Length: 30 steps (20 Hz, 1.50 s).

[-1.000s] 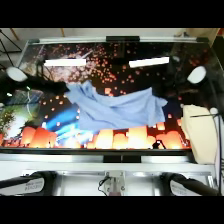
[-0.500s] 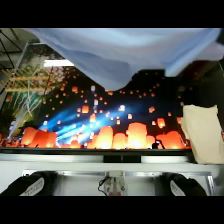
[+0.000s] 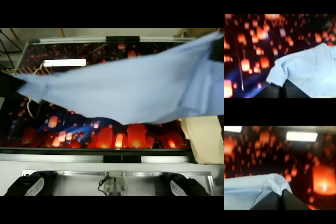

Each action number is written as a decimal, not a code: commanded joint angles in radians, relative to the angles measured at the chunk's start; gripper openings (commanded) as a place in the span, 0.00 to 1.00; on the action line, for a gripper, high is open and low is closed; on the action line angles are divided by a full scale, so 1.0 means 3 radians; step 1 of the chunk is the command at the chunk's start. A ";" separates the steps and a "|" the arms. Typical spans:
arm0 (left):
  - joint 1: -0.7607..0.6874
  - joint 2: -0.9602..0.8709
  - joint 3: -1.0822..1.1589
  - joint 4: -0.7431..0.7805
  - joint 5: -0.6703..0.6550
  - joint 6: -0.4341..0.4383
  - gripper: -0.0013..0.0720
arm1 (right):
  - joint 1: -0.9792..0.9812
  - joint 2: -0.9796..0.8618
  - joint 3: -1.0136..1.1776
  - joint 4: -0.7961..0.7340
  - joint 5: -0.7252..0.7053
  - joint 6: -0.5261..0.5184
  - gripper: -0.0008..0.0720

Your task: Fold the shirts.

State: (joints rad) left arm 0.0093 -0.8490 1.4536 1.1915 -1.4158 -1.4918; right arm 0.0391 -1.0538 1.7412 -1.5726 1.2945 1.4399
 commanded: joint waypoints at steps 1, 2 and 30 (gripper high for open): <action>0.0000 0.0042 -0.1124 -0.0299 0.0576 -0.0018 0.06 | -0.0001 -0.0804 -0.0319 0.0223 0.0123 0.0023 0.12; 0.0000 0.0027 -0.1361 -0.0481 0.0825 -0.0010 0.06 | 0.0001 -0.1116 -0.0373 0.0342 -0.0071 0.0027 0.12; 0.0003 -0.0217 -0.1809 -0.0720 0.1918 0.0398 0.06 | 0.0659 -0.1102 -0.3361 0.2266 -0.1757 0.0549 0.60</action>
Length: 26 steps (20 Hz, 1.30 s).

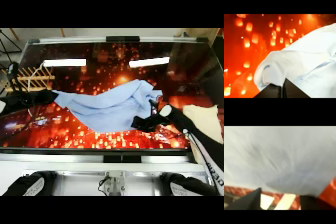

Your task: Fold the shirts.

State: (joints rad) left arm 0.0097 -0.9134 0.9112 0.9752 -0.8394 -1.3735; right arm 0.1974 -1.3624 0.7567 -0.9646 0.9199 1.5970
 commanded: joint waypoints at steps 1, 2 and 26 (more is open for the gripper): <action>0.0001 -0.0003 0.0000 0.0001 0.0011 0.0003 0.06 | 0.0130 -0.0071 -0.0047 0.0247 -0.0542 0.0027 0.23; 0.0001 0.0000 0.0000 0.0001 0.0047 0.0003 0.06 | 0.0089 -0.0071 0.0036 0.0235 -0.0529 0.0020 0.12; 0.0757 0.1044 0.2262 0.0994 -0.0379 -0.0431 0.06 | -0.0652 0.1704 0.2996 -0.1948 0.1710 -0.0123 0.12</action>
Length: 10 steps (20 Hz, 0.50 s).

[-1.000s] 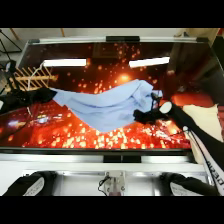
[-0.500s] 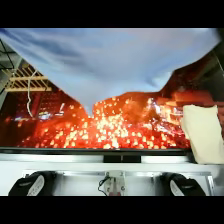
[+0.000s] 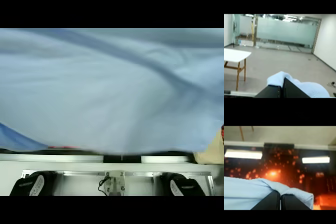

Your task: Fold the shirts.

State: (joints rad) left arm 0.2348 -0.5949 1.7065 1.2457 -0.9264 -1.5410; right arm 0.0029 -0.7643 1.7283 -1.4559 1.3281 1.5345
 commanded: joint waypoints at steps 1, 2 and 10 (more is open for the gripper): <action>0.0006 -0.0062 -0.0668 0.0092 -0.0086 0.0126 0.06 | -0.0003 -0.0439 -0.0467 -0.0315 0.0251 0.0088 0.12; 0.0005 -0.0123 -0.0940 0.0089 -0.0079 0.0126 0.06 | -0.0003 -0.0612 -0.0738 -0.0310 0.0062 0.0141 0.12; -0.0131 -0.1288 -0.2429 -0.0179 0.1486 0.0121 0.06 | -0.0003 -0.2319 -0.1542 0.0408 -0.2045 0.0905 0.12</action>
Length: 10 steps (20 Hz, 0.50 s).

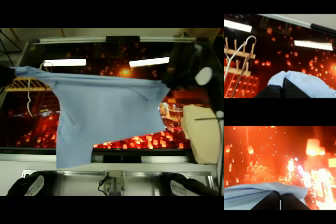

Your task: Fold the shirts.

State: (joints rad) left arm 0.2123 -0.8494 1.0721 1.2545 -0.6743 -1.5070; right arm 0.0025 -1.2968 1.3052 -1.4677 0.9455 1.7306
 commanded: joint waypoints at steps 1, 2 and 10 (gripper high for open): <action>-0.0086 -0.0626 -0.0305 -0.0362 0.0804 0.0008 0.06 | -0.0001 -0.0674 -0.0132 0.0661 -0.0954 0.0252 0.12; -0.0126 -0.0778 -0.0304 -0.0476 0.0908 0.0008 0.06 | -0.0003 -0.0765 -0.0132 0.0820 -0.1087 0.0252 0.12; -0.0486 -0.1359 -0.0141 -0.0490 0.0329 0.0011 0.55 | 0.0070 -0.0987 -0.0057 0.1001 -0.0682 -0.0015 0.67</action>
State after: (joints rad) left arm 0.0795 -1.2205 0.9993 1.1160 -0.4690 -1.5036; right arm 0.0227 -1.5867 1.2728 -1.2133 0.6823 1.7821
